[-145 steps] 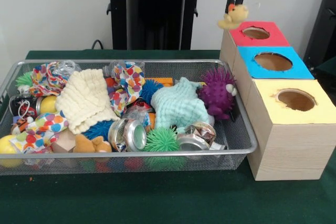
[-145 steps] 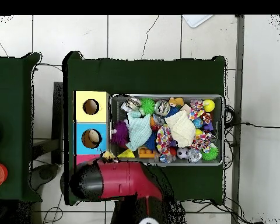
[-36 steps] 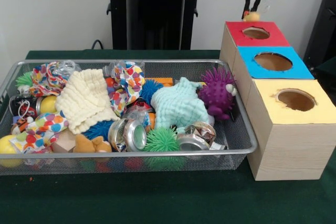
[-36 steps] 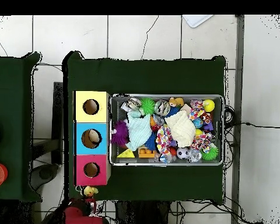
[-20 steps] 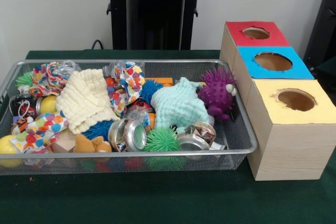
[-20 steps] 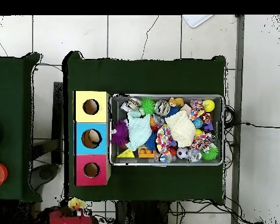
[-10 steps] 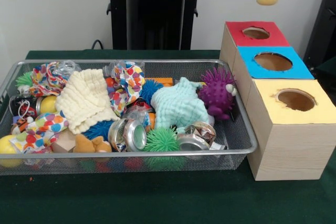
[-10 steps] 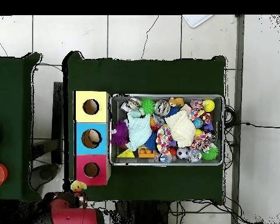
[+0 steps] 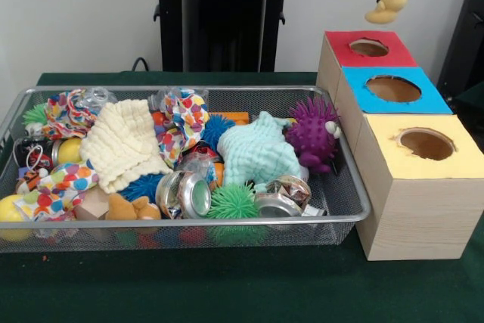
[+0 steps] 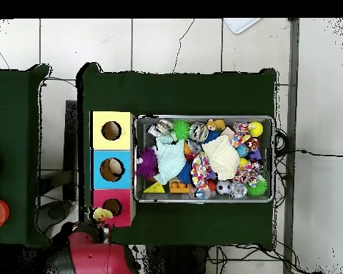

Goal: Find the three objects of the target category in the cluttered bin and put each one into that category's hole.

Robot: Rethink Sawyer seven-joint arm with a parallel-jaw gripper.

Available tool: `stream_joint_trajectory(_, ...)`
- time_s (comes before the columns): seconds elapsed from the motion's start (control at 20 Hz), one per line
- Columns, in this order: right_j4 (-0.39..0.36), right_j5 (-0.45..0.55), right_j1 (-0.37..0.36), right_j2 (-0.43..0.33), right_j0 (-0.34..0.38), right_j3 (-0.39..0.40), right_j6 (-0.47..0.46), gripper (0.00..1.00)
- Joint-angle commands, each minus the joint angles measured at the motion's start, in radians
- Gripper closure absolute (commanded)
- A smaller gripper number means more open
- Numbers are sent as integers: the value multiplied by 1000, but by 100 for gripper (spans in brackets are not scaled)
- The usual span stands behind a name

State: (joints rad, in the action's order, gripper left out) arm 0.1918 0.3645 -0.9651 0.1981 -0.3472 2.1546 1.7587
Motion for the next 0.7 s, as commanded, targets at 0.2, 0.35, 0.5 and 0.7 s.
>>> stream_joint_trajectory(0.2, -114, -208, 150, -62, 44, -29, 108, 100)
stream_joint_trajectory(0.35, -136, -237, 172, -59, 54, -32, 103, 100)
stream_joint_trajectory(0.5, -142, -274, 183, -97, 90, -17, 109, 100)
stream_joint_trajectory(0.7, -100, -345, 217, -196, 135, 44, 190, 100)
